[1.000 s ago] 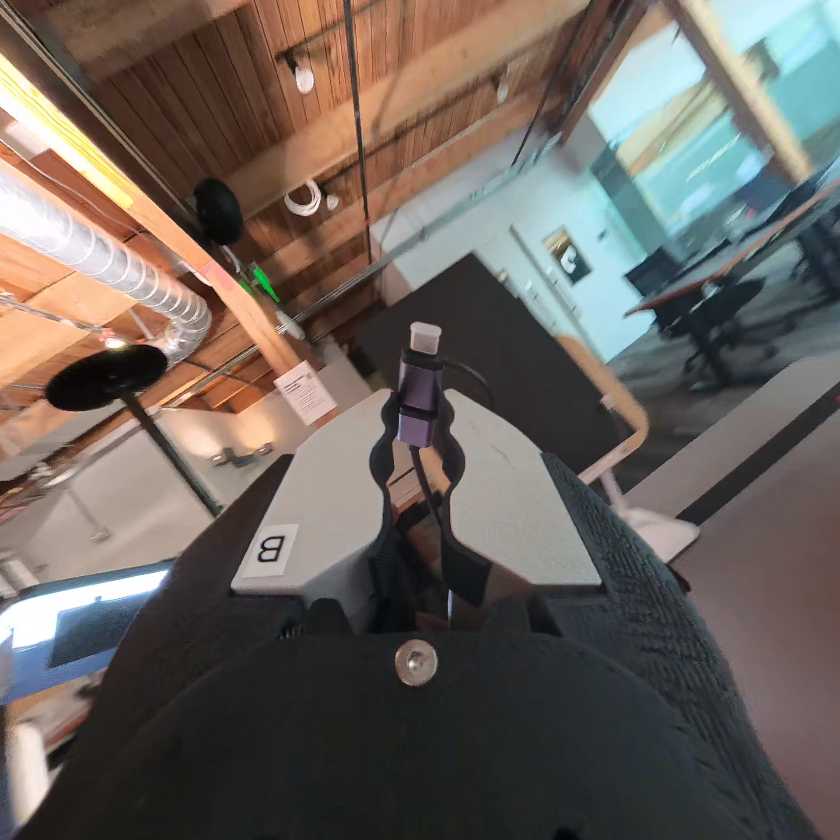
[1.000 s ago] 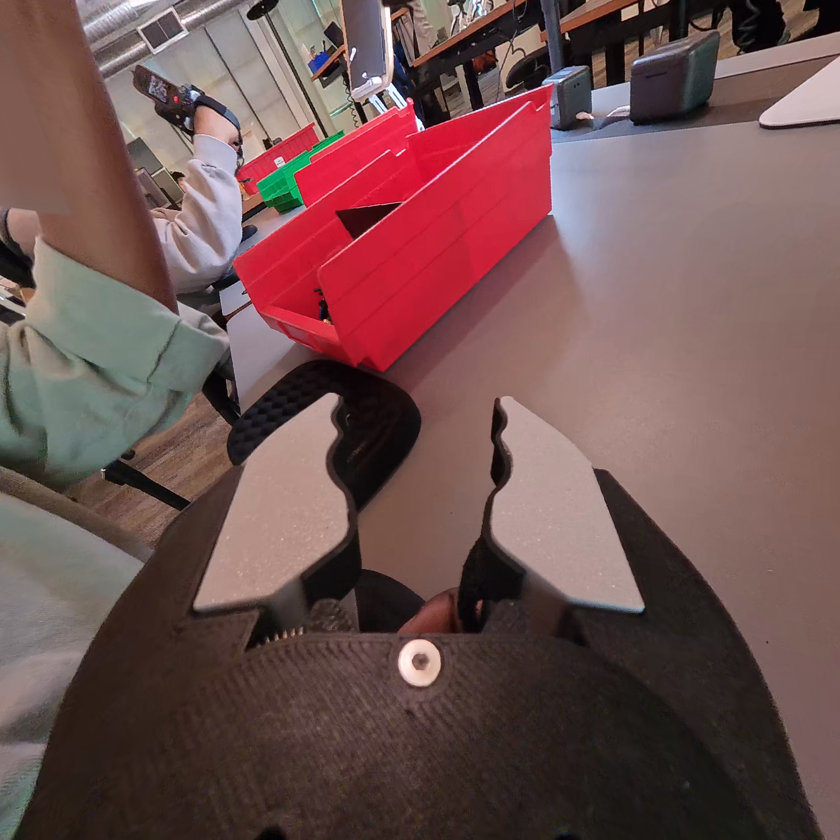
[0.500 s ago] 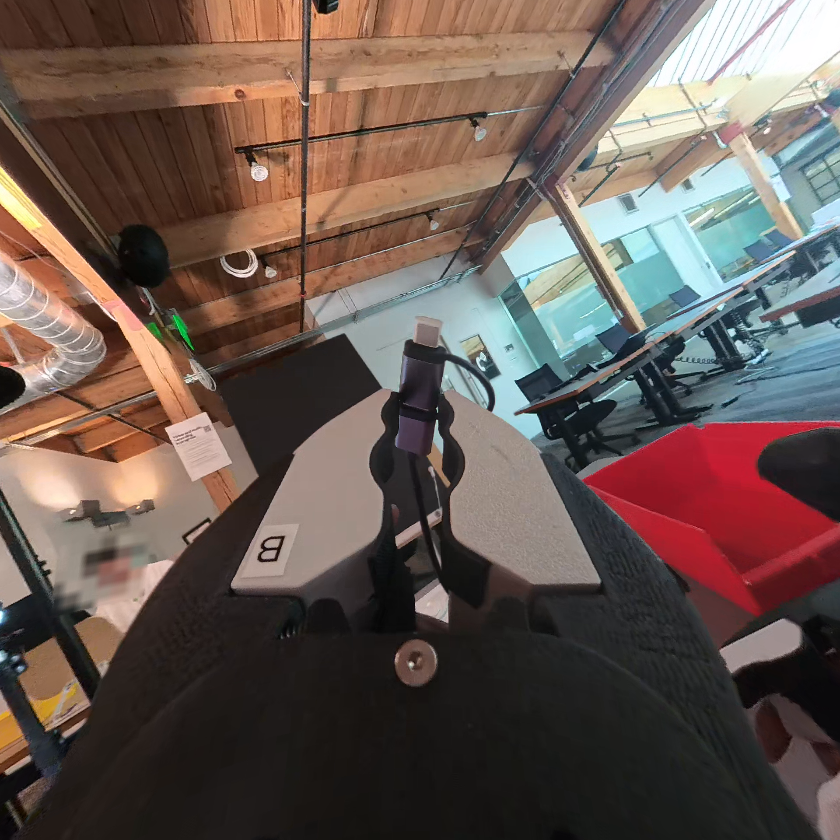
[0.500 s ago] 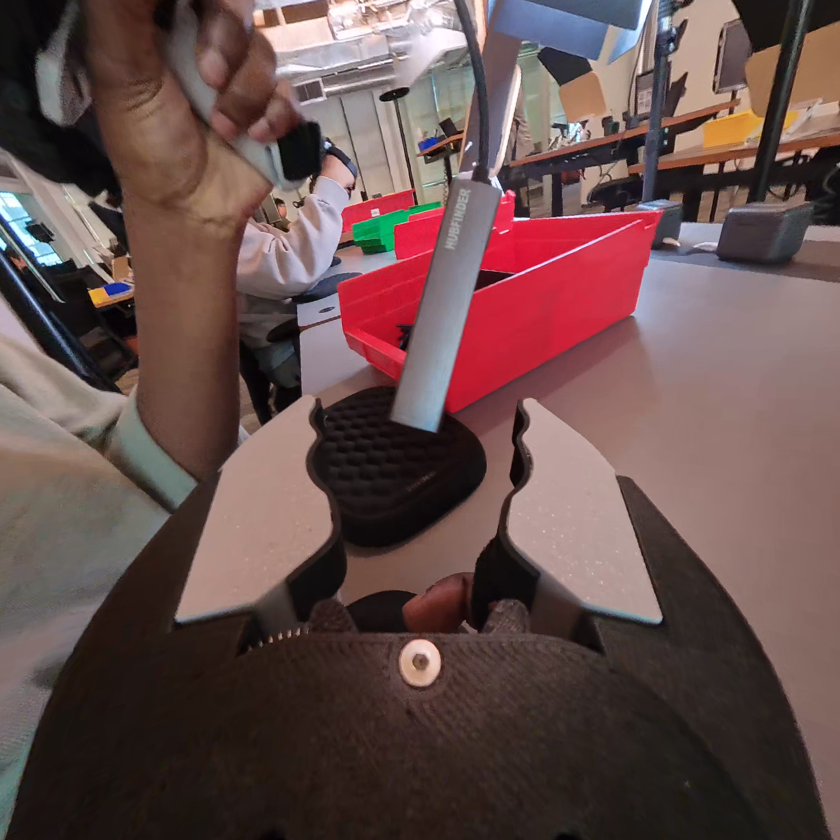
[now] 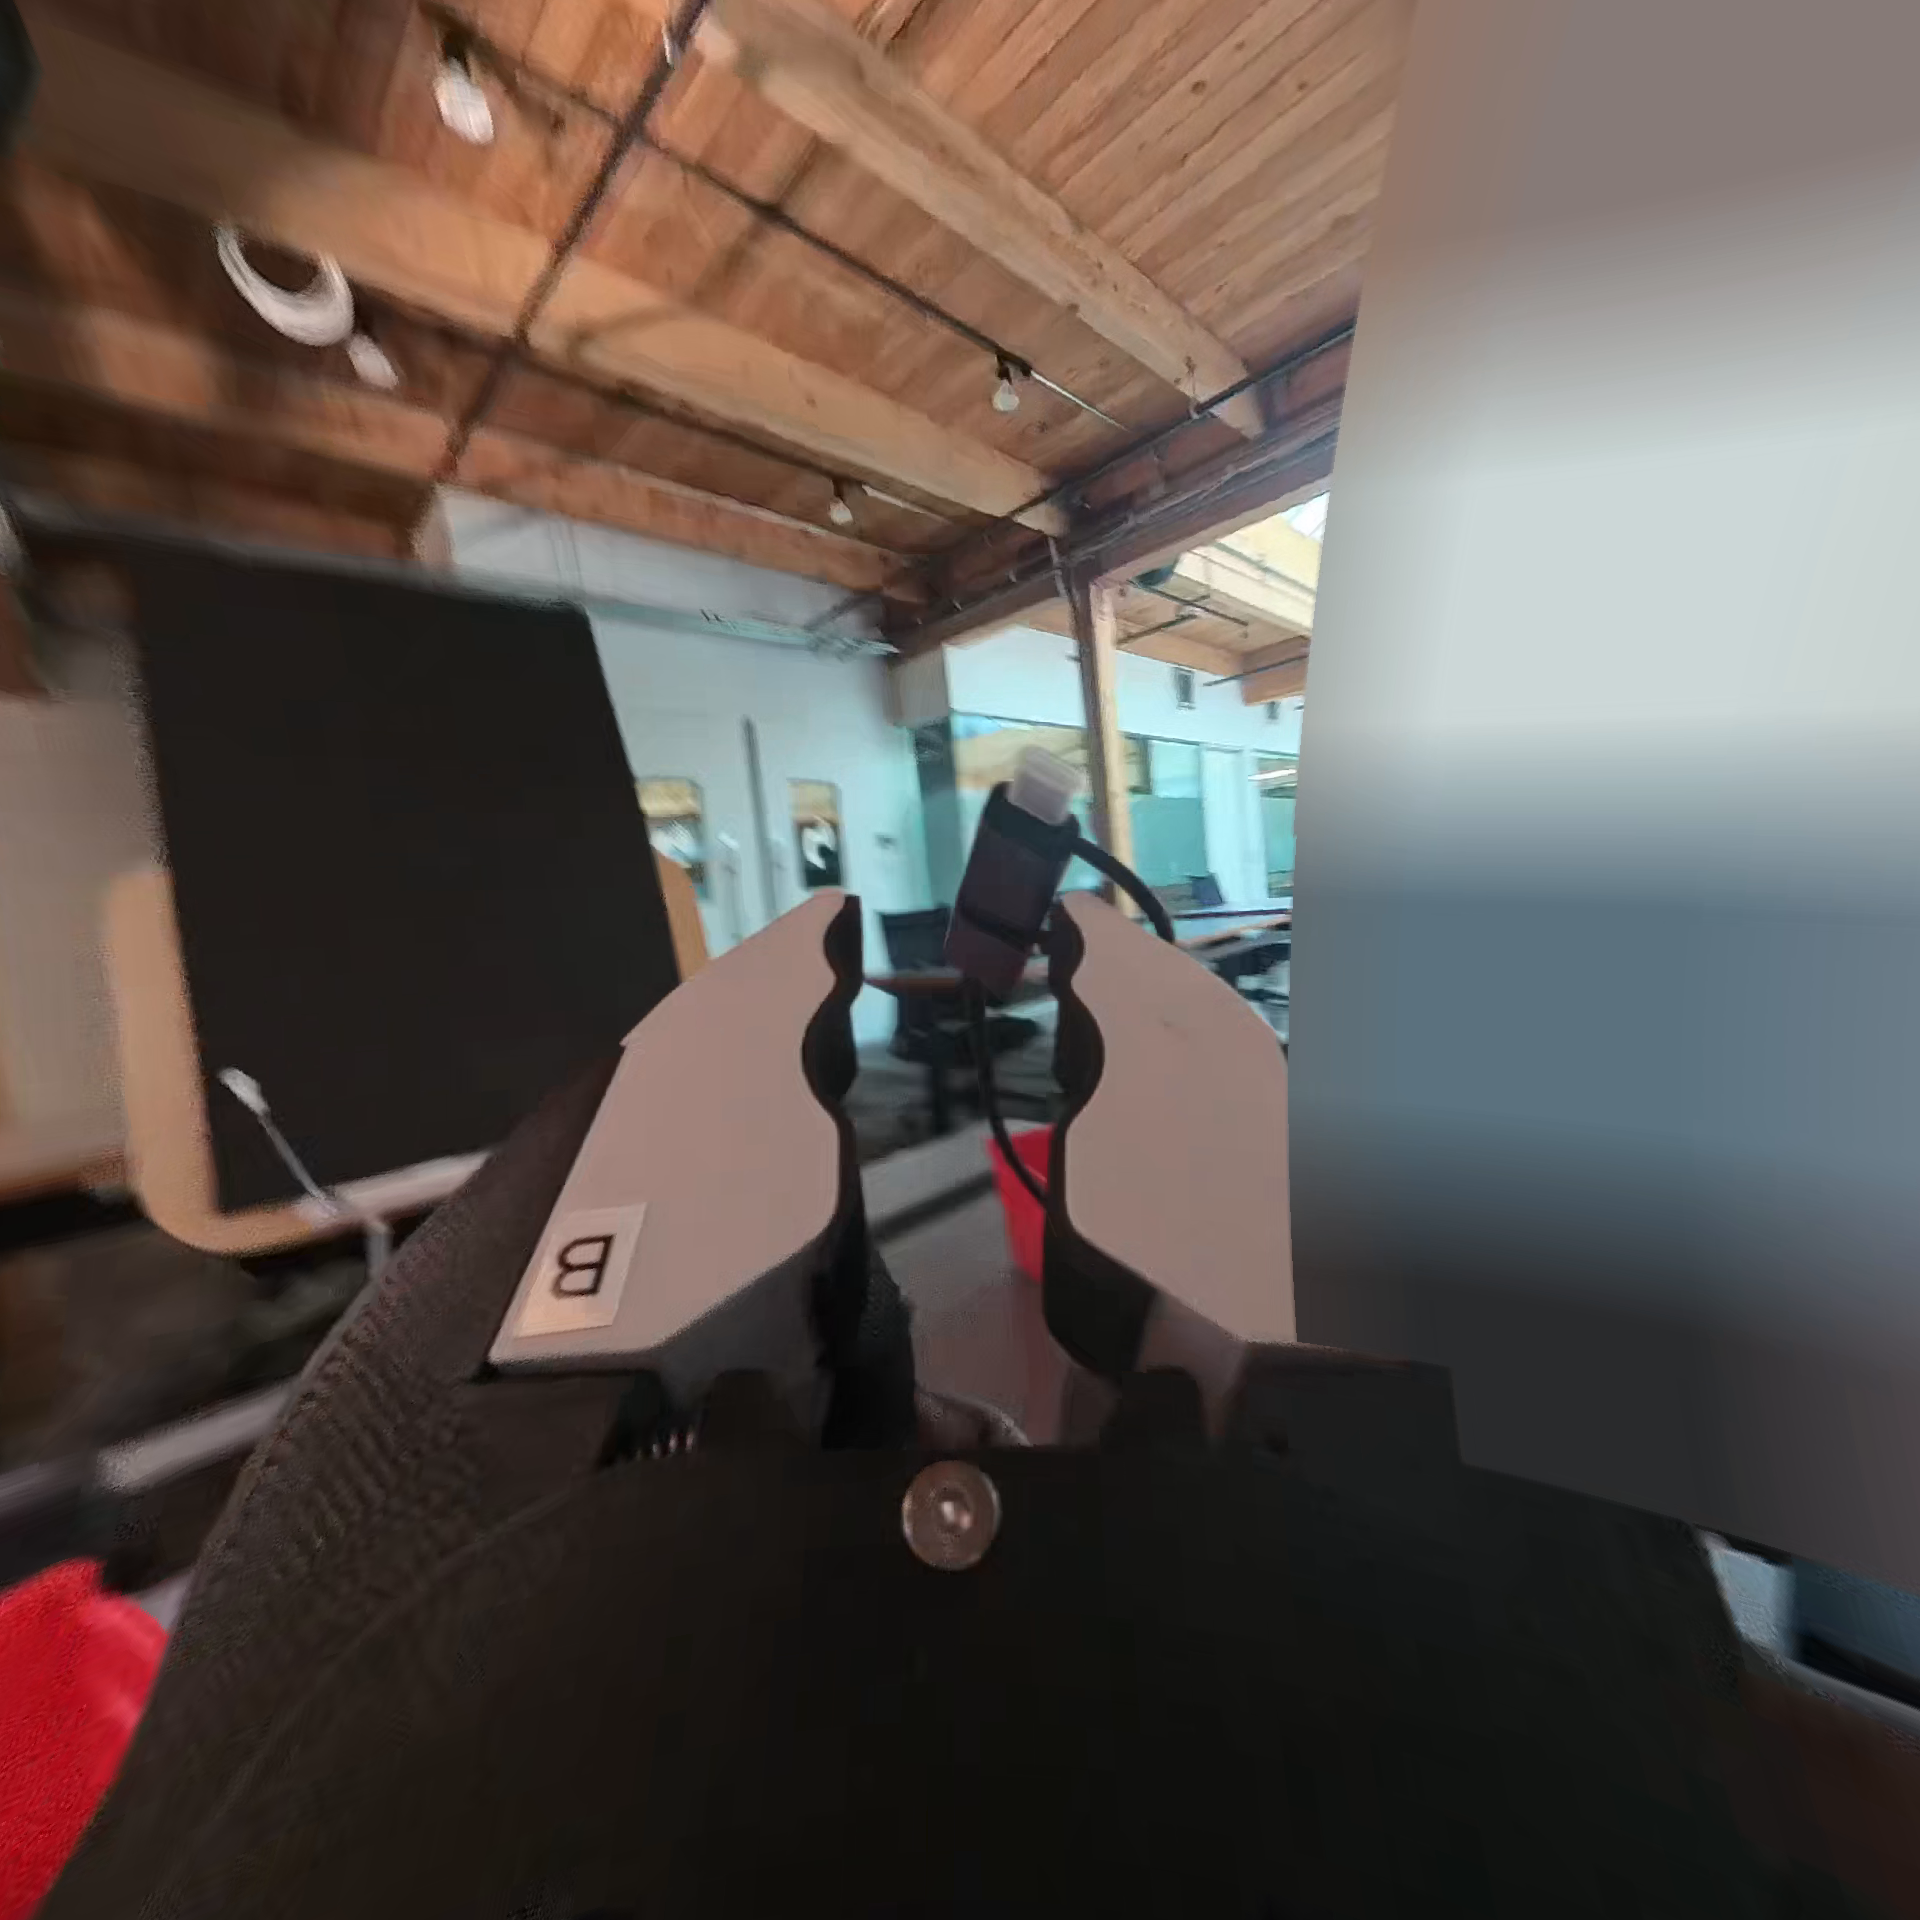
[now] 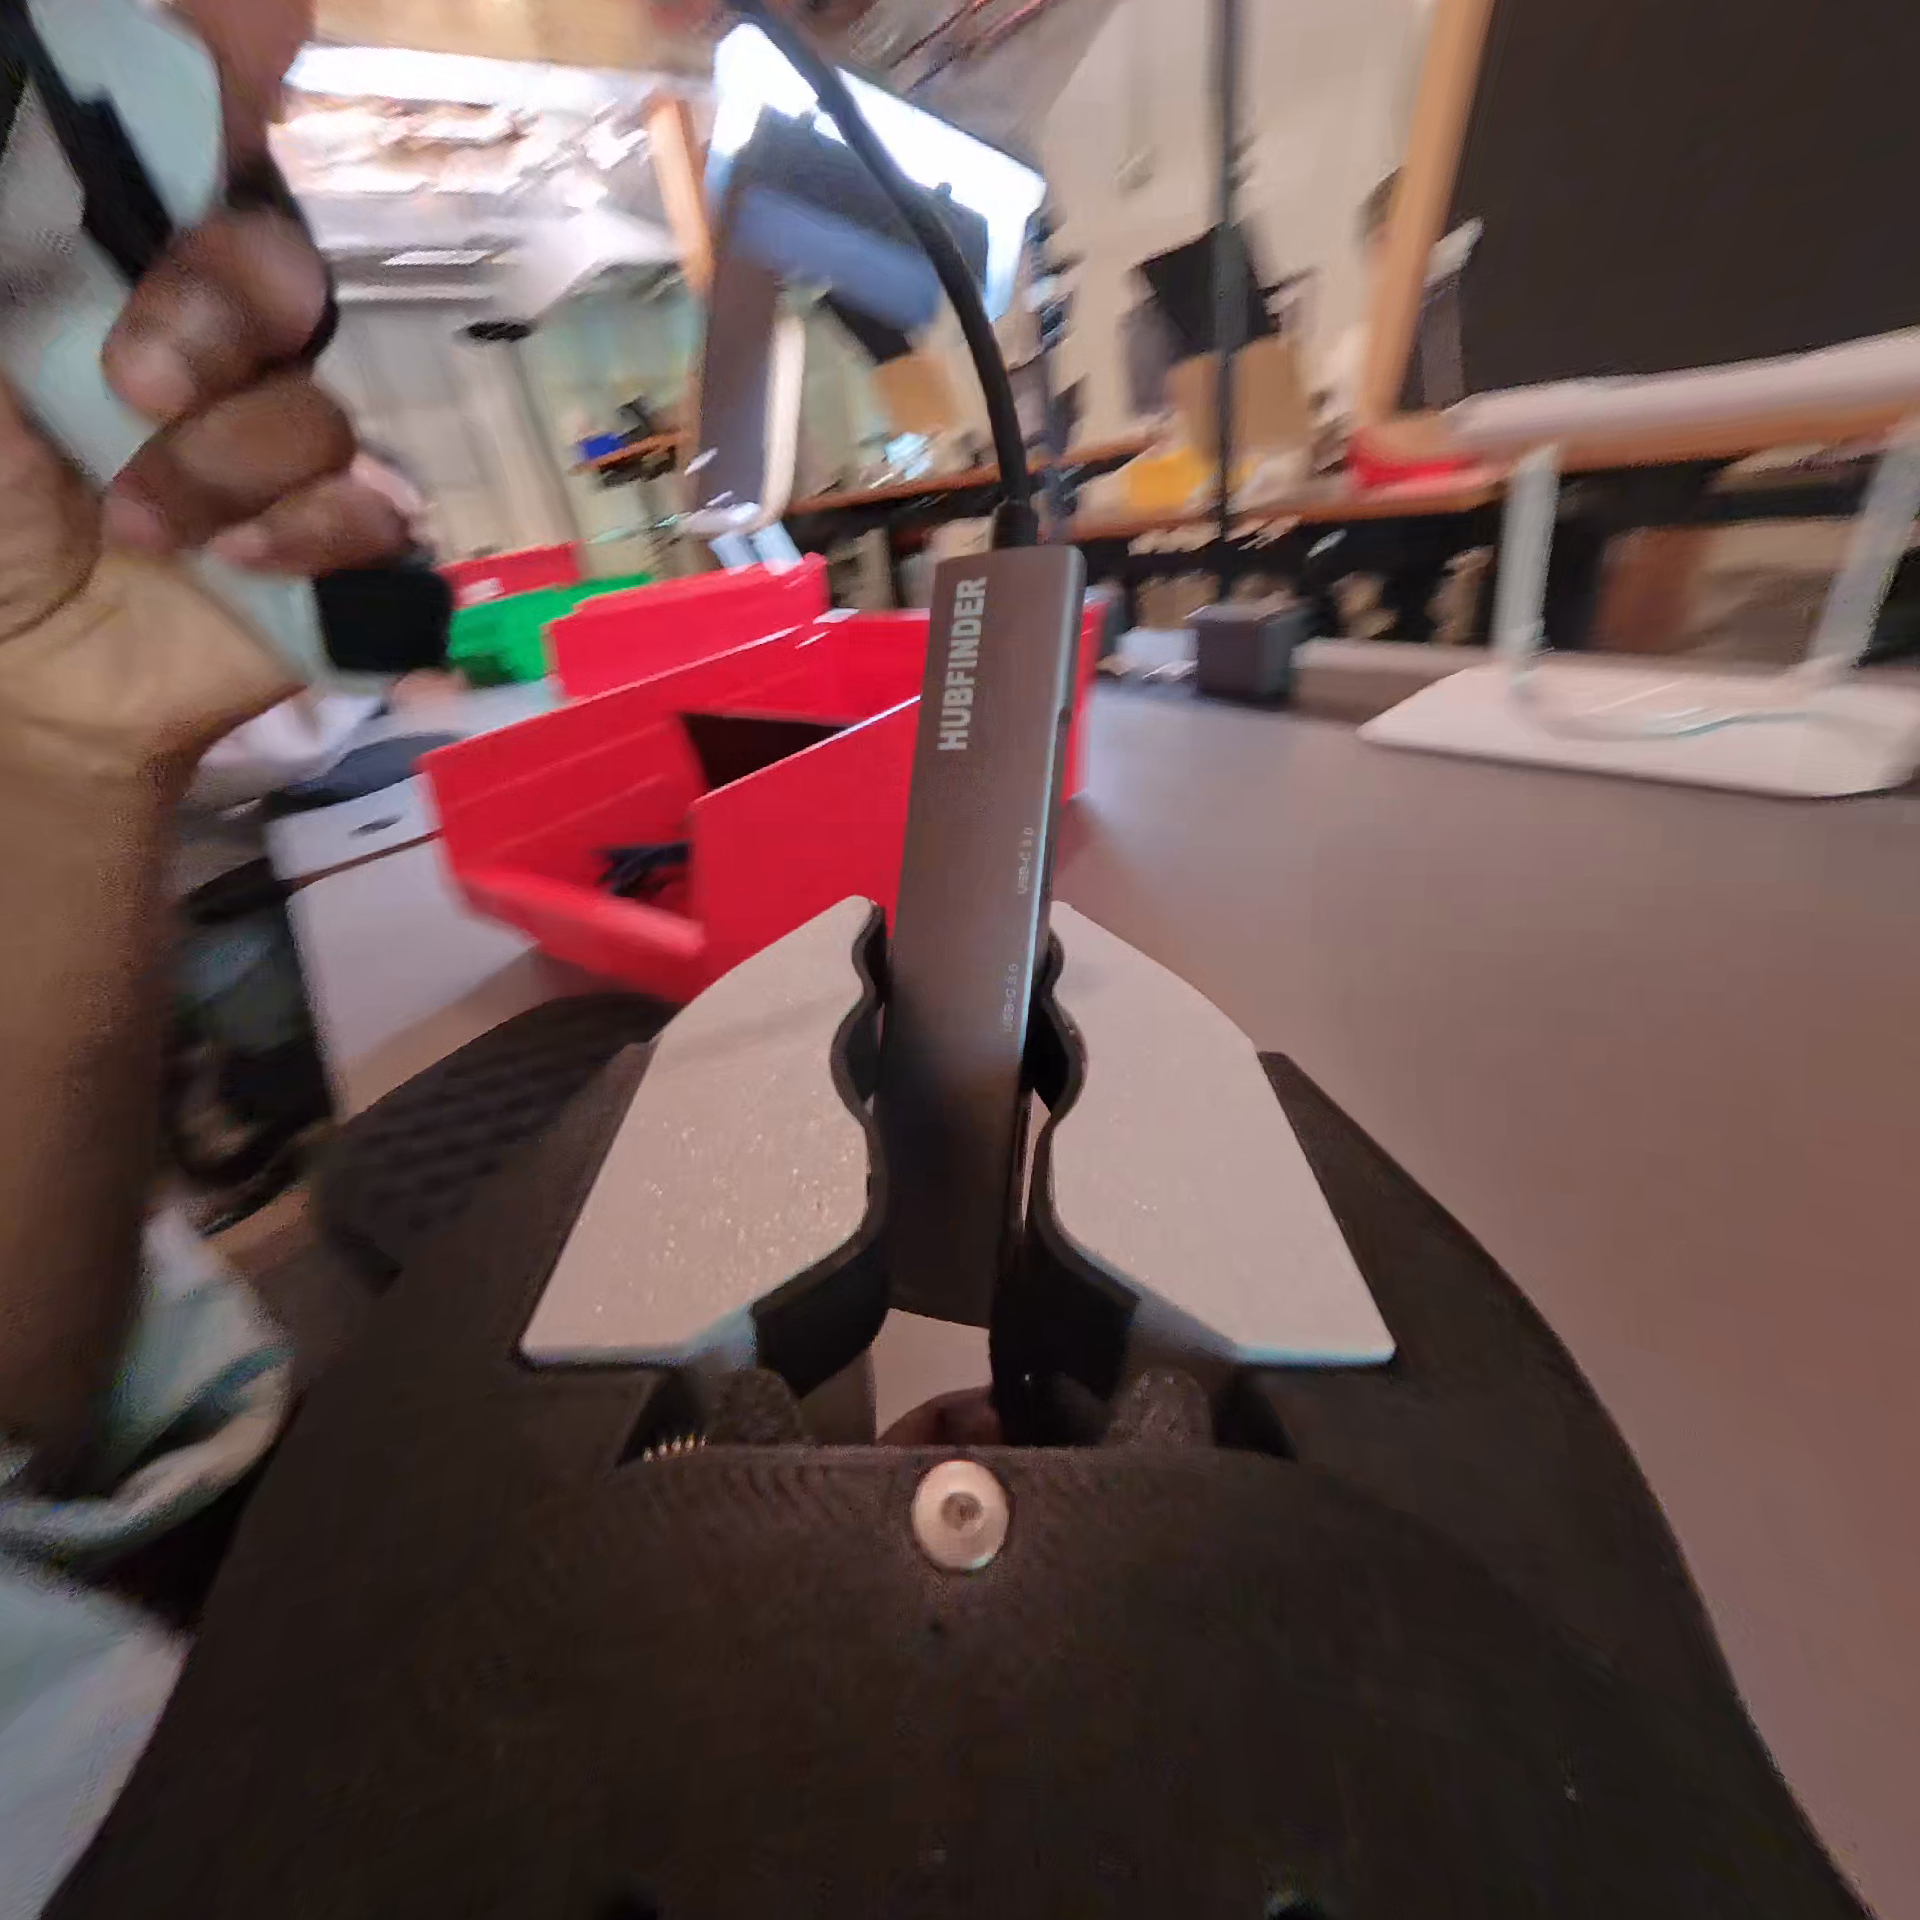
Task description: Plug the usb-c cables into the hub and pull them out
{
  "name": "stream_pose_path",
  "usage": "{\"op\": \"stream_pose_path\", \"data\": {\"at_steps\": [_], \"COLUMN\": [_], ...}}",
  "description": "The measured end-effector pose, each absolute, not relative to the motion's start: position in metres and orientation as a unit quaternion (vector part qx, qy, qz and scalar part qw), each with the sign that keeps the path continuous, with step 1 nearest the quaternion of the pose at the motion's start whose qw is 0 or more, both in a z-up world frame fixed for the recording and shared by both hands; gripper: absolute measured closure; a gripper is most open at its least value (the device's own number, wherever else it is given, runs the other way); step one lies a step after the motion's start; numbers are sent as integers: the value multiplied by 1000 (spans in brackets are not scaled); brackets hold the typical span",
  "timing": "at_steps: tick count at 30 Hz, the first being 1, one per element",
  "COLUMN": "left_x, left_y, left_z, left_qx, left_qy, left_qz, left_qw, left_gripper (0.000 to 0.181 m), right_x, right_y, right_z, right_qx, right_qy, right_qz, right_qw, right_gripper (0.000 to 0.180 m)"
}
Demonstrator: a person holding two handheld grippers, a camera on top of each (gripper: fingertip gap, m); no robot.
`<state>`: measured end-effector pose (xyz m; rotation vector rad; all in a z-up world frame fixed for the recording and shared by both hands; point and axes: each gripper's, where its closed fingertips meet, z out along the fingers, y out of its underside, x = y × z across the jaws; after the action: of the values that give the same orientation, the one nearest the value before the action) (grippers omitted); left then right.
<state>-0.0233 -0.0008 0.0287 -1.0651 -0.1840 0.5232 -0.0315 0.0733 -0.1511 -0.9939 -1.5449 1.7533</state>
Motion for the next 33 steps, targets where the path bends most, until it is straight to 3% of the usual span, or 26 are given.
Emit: {"op": "stream_pose_path", "data": {"at_steps": [1, 5, 8, 11, 13, 15, 18, 21, 24, 29, 33], "left_x": [-29, -45, -53, -69, -96, -100, -48, -12, 3, -11, -11], "left_y": [0, 16, 41, 39, 16, 2, 16, 23, 22, 10, 16], "left_z": [23, -13, -62, -103, -100, -80, -55, -52, -71, -121, -133], "left_qx": [-514, -573, -671, -771, -765, -730, -684, -676, -706, -805, -817], "left_qy": [-99, -126, -138, -134, -156, -138, -19, 71, 173, 217, 229], "left_qz": [196, 38, -7, 87, 220, 283, 181, 126, 221, 348, 342], "left_qw": [829, 809, 729, 617, 586, 607, 706, 722, 651, 429, 403], "left_gripper": [141, 132, 126, 126, 132, 134, 133, 123, 123, 132, 135], "right_x": [-34, -35, -29, -28, -29, -29, -28, -27, -26, -26, -22], "right_y": [84, 121, 132, 144, 151, 151, 132, 103, 79, 58, 48], "right_z": [-146, -130, -120, -120, -122, -122, -120, -124, -132, -142, -147], "right_qx": [-382, -404, -401, -417, -426, -413, -344, -256, -178, -105, -64], "right_qy": [-559, -490, -458, -442, -437, -449, -491, -532, -561, -586, -594], "right_qz": [655, 613, 598, 570, 549, 516, 447, 362, 295, 252, 240], "right_qw": [336, 471, 522, 554, 571, 601, 664, 722, 753, 763, 765], "right_gripper": [155, 155, 155, 156, 155, 155, 155, 156, 156, 156, 156]}}
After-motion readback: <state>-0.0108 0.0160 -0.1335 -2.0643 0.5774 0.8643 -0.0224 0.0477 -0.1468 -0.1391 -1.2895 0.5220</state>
